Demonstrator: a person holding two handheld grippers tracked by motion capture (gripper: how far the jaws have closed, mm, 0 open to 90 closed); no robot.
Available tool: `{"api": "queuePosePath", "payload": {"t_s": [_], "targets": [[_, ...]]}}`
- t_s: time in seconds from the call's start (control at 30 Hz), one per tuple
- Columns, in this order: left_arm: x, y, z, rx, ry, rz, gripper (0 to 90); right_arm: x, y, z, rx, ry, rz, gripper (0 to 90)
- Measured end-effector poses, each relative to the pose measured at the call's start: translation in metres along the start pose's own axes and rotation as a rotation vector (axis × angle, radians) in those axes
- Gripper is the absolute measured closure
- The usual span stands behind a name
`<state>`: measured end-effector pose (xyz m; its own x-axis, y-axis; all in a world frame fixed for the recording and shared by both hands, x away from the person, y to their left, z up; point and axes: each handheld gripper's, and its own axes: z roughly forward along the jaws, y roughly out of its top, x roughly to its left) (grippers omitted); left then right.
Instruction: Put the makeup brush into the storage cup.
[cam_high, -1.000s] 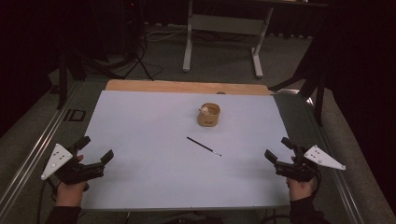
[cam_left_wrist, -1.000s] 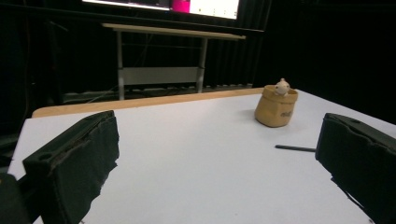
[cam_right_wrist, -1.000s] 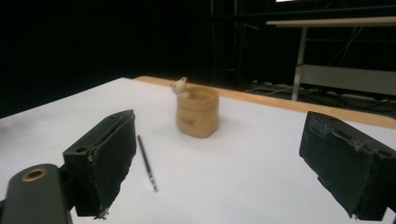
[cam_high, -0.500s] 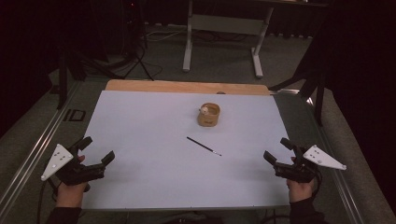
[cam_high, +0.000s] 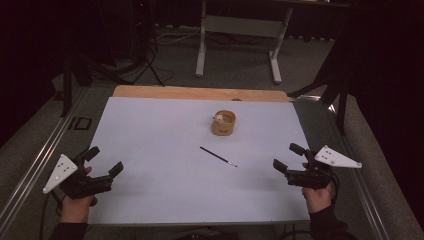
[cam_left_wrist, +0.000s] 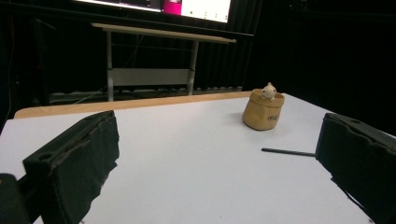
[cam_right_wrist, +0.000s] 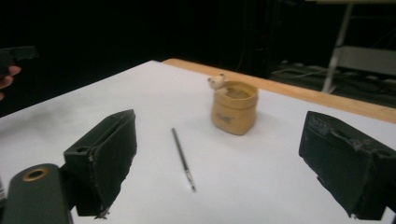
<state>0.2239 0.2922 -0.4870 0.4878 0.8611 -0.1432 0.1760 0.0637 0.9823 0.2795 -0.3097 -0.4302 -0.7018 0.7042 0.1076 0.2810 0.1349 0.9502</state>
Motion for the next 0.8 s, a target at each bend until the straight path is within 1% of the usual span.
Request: {"api": "queuePosePath", "payload": {"t_s": [0.03, 0.07, 0.1, 0.13, 0.17, 0.2, 0.23, 0.27, 0.3, 0.33, 0.37, 0.4, 0.43, 0.47, 0.5, 0.57, 0.6, 0.63, 0.67, 0.7, 0.73, 0.77, 0.8], "targets": [[0.0, 0.0, 0.0, 0.0, -0.002, 0.001, 0.3, 0.001, 0.003, 0.003, 0.015, 0.001, -0.005, 10.3], [0.0, 0.0, 0.0, 0.0, -0.002, 0.001, 0.3, 0.001, 0.003, 0.003, 0.015, 0.001, -0.005, 10.3], [-0.001, 0.0, 0.0, 0.001, -0.005, 0.001, 0.3, 0.003, 0.01, 0.01, 0.05, 0.002, -0.017, 10.2], [-0.001, 0.0, 0.0, 0.003, -0.005, 0.0, 0.3, 0.004, 0.013, 0.013, 0.048, 0.018, -0.021, 10.2], [-0.001, 0.0, 0.0, 0.003, -0.005, 0.0, 0.3, 0.005, 0.016, 0.016, 0.057, 0.035, -0.029, 10.2], [0.0, 0.0, 0.0, 0.003, -0.006, -0.003, 0.3, 0.007, 0.019, 0.019, 0.064, 0.019, -0.043, 10.2], [0.0, 0.0, 0.0, 0.002, -0.01, -0.008, 0.3, 0.007, 0.019, 0.019, 0.064, 0.019, -0.043, 10.2], [0.0, 0.0, 0.0, 0.001, -0.011, -0.01, 0.3, 0.008, 0.022, 0.022, 0.068, 0.038, -0.05, 9.7], [0.0, 0.0, 0.0, 0.002, -0.01, -0.009, 0.3, 0.011, 0.028, 0.028, 0.078, 0.047, -0.086, 9.3], [0.0, 0.0, 0.0, 0.003, -0.01, -0.007, 0.3, 0.011, 0.028, 0.028, 0.078, 0.047, -0.086, 9.3], [0.0, 0.0, 0.0, 0.004, -0.009, -0.007, 0.3, 0.014, 0.034, 0.035, 0.09, 0.07, -0.089, 9.3], [0.0, 0.0, 0.0, 0.004, -0.009, -0.007, 0.3, 0.015, 0.036, 0.039, 0.099, 0.064, -0.093, 9.4], [0.0, 0.0, 0.0, 0.004, -0.011, -0.008, 0.3, 0.015, 0.036, 0.039, 0.099, 0.064, -0.093, 9.4], [0.0, 0.0, 0.0, 0.004, -0.012, -0.008, 0.3, 0.015, 0.039, 0.042, 0.109, 0.074, -0.097, 9.4], [0.0, 0.0, 0.0, 0.005, -0.011, -0.006, 0.3, 0.017, 0.042, 0.05, 0.126, 0.071, -0.108, 9.4], [0.0, 0.0, 0.0, 0.005, -0.012, -0.005, 0.3, 0.018, 0.044, 0.053, 0.135, 0.073, -0.113, 9.4], [0.0, -0.001, 0.0, 0.007, -0.012, -0.003, 0.3, 0.018, 0.046, 0.06, 0.153, 0.069, -0.12, 9.4], [0.0, -0.001, 0.0, 0.007, -0.012, -0.003, 0.3, 0.018, 0.047, 0.063, 0.161, 0.073, -0.116, 10.2], [0.0, -0.001, 0.0, 0.008, -0.013, -0.004, 0.3, 0.018, 0.047, 0.063, 0.161, 0.073, -0.116, 10.2], [0.0, -0.001, 0.0, 0.007, -0.013, -0.005, 0.3, 0.018, 0.05, 0.07, 0.181, 0.087, -0.117, 11.5], [0.0, -0.001, 0.001, 0.009, -0.013, -0.003, 0.3, 0.018, 0.05, 0.07, 0.181, 0.087, -0.117, 11.5], [0.0, -0.001, 0.001, 0.01, -0.015, -0.001, 0.3, 0.019, 0.051, 0.074, 0.191, 0.082, -0.118, 11.5], [-0.001, -0.001, 0.001, 0.011, -0.018, 0.001, 0.3, 0.018, 0.054, 0.081, 0.224, 0.093, -0.127, 11.5]]}}
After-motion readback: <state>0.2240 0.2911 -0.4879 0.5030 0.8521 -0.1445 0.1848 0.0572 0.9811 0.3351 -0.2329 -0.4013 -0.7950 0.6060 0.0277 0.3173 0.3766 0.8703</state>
